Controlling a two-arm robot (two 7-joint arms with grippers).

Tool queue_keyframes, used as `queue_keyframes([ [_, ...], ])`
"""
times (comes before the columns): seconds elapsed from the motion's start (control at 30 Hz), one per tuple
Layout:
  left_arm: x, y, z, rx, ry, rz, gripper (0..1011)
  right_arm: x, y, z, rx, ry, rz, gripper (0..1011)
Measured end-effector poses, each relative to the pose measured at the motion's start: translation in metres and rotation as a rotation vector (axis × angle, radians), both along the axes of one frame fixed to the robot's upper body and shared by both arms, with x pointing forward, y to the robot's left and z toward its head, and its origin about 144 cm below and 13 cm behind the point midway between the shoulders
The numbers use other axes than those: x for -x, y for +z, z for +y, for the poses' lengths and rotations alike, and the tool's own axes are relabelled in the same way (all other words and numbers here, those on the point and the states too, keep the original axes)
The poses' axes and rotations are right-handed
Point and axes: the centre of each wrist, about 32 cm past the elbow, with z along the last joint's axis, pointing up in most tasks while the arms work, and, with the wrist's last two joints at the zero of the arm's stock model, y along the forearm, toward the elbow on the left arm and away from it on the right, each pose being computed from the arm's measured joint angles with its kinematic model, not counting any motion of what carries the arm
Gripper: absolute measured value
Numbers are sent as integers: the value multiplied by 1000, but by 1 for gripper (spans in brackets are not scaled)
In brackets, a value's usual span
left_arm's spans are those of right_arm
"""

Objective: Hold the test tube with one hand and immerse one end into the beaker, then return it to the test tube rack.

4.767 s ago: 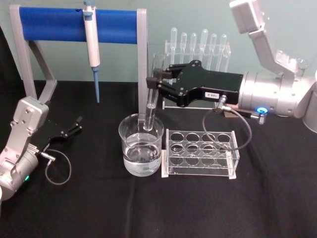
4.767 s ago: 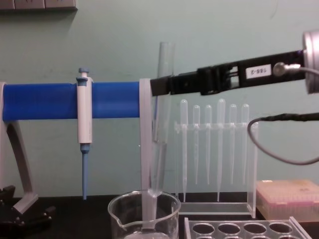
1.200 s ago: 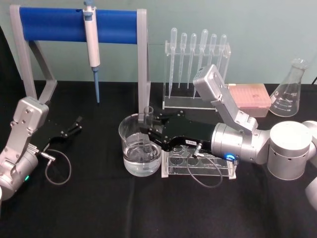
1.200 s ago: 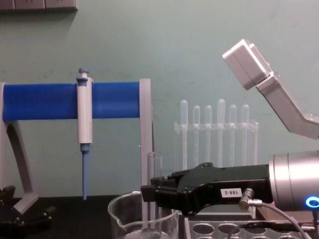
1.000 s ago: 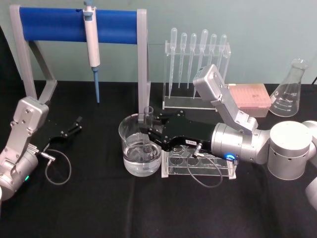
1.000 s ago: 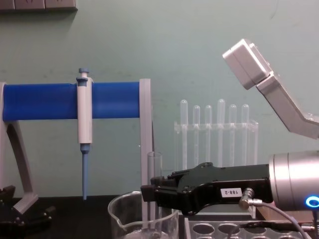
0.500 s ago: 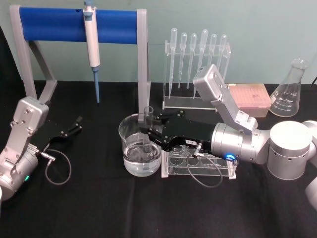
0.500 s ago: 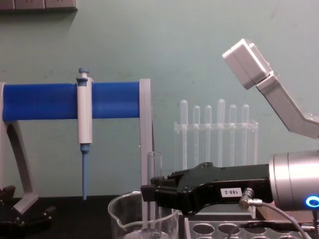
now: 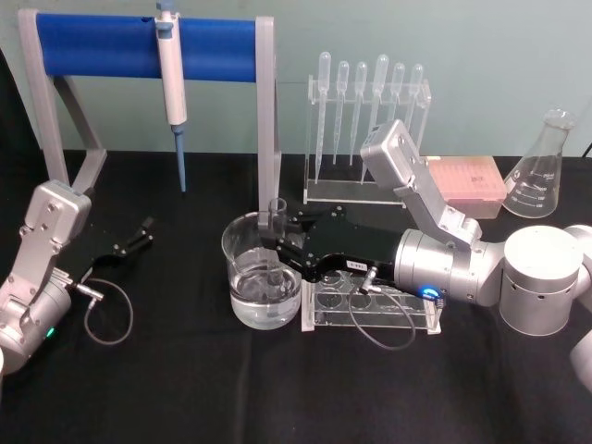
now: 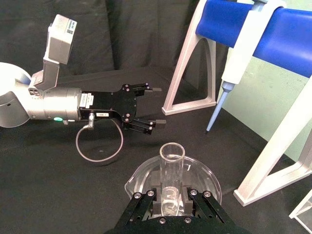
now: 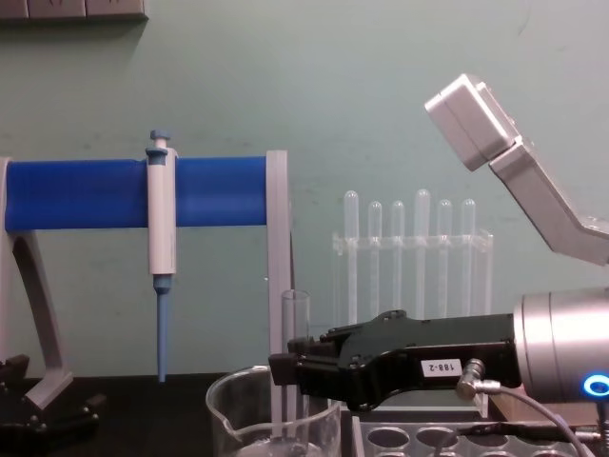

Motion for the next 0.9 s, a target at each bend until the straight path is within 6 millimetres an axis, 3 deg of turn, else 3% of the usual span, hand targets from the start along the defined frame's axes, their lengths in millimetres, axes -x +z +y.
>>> queue_keyframes([
  [0.9,0,0,0,0,0,0,1000,0,0,0,0,0,0,234],
])
